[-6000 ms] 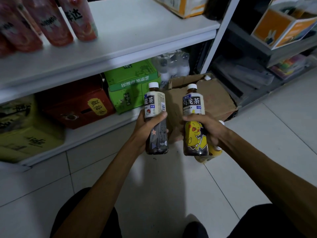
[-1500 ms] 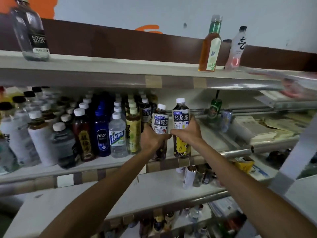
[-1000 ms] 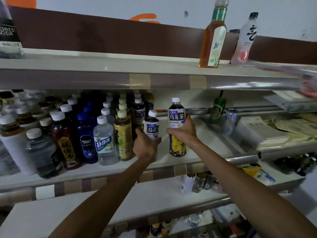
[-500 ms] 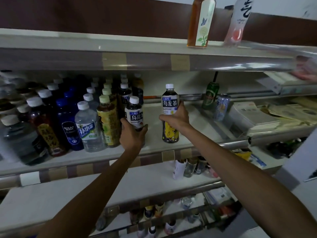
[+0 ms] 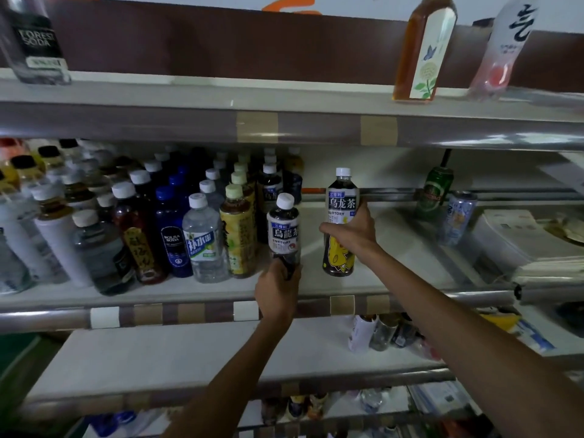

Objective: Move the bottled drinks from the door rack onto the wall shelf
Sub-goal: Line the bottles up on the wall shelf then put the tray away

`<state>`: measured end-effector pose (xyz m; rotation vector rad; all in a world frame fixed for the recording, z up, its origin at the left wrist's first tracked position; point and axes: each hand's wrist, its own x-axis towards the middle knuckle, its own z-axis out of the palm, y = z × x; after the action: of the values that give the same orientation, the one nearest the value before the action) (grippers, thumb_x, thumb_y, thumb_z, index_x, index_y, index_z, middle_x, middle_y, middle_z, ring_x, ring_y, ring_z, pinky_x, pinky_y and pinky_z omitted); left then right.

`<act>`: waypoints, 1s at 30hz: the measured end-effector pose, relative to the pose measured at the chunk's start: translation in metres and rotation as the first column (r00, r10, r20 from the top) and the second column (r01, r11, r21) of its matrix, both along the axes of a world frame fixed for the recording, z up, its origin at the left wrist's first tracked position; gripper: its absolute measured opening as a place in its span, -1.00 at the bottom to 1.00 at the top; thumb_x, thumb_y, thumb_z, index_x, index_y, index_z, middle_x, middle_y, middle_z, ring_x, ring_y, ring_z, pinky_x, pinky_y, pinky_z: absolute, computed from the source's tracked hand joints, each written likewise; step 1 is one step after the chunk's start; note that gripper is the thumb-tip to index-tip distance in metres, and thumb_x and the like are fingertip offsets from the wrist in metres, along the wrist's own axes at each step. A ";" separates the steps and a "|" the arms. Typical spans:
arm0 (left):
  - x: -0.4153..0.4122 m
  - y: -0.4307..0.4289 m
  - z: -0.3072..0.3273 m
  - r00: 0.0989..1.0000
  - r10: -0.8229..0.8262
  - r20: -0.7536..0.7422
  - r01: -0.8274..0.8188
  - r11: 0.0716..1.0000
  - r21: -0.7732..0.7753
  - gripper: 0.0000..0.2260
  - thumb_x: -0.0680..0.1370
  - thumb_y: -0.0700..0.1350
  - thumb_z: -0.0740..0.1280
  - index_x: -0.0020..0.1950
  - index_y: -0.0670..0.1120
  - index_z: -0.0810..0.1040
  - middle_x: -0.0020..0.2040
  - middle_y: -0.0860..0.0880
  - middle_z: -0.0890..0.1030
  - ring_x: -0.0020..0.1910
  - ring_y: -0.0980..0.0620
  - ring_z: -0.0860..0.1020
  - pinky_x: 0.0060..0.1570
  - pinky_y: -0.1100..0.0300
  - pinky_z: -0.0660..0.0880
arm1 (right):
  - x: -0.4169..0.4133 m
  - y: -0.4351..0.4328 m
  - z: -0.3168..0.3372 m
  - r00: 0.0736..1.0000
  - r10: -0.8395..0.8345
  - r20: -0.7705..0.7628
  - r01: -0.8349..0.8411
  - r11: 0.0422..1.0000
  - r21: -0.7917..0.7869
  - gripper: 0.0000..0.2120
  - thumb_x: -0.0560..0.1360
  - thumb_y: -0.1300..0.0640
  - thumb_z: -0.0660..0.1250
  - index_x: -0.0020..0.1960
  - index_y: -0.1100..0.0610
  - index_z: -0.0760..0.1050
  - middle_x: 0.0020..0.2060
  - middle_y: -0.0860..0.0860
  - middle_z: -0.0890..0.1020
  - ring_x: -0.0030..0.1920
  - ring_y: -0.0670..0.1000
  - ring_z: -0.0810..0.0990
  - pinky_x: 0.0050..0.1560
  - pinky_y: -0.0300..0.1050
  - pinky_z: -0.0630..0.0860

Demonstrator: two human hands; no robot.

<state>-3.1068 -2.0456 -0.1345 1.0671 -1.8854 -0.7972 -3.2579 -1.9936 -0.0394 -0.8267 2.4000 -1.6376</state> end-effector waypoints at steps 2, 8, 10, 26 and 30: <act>-0.004 -0.004 0.001 0.999 0.032 0.018 -0.032 0.999 0.008 -0.72 0.51 -0.03 0.43 -0.24 -0.09 0.38 -0.33 0.01 0.47 -0.35 0.00 0.43 -0.41 0.20 0.25 | -0.003 -0.003 -0.003 1.000 0.006 0.005 -0.006 1.000 -0.005 -0.38 0.22 0.13 0.59 0.18 0.09 0.36 -0.06 0.00 0.60 -0.07 0.02 0.60 -0.07 -0.11 0.51; -0.020 -0.033 0.010 0.997 0.065 0.047 -0.069 0.993 0.097 -0.77 0.50 -0.01 0.43 -0.17 -0.12 0.47 -0.22 -0.10 0.62 -0.22 -0.13 0.58 -0.28 0.11 0.46 | -0.011 -0.008 -0.009 1.000 0.017 0.013 -0.017 1.000 -0.007 -0.42 0.23 0.16 0.60 0.10 0.07 0.33 -0.10 -0.03 0.55 -0.07 0.03 0.59 -0.05 -0.07 0.54; -0.026 -0.044 0.017 0.995 0.085 0.059 -0.091 0.989 0.119 -0.78 0.51 -0.02 0.42 -0.11 -0.16 0.50 -0.14 -0.15 0.64 -0.14 -0.18 0.59 -0.21 0.06 0.49 | -0.013 -0.008 -0.009 1.000 0.022 0.015 -0.022 1.000 -0.010 -0.42 0.24 0.16 0.59 0.10 0.07 0.32 -0.12 -0.04 0.54 -0.08 0.01 0.57 -0.06 -0.08 0.52; -0.016 -0.056 0.029 0.932 -0.161 0.325 0.102 0.976 0.191 -0.74 0.55 -0.27 0.24 0.24 -0.19 0.40 0.16 -0.18 0.55 0.14 -0.21 0.54 0.09 -0.03 0.51 | 0.030 -0.023 0.005 0.981 0.109 -0.160 -0.090 0.988 0.122 -0.44 0.19 -0.05 0.63 0.07 0.06 0.48 -0.14 -0.11 0.58 -0.11 -0.06 0.58 -0.13 -0.18 0.46; 0.011 -0.057 0.028 0.824 -0.265 0.500 0.223 0.964 0.143 -0.80 0.52 -0.24 0.32 0.14 -0.19 0.53 0.05 -0.12 0.62 -0.02 -0.09 0.61 -0.05 0.10 0.58 | 0.055 -0.039 0.003 0.976 0.167 -0.137 -0.154 0.983 0.102 -0.38 0.14 -0.01 0.67 0.12 0.08 0.51 -0.03 -0.04 0.63 -0.06 -0.06 0.58 -0.04 -0.16 0.51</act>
<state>-3.0954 -2.1026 -0.1065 1.1864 -2.5069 -0.7826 -3.2024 -2.0328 -0.0368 -1.1264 2.4066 -1.4446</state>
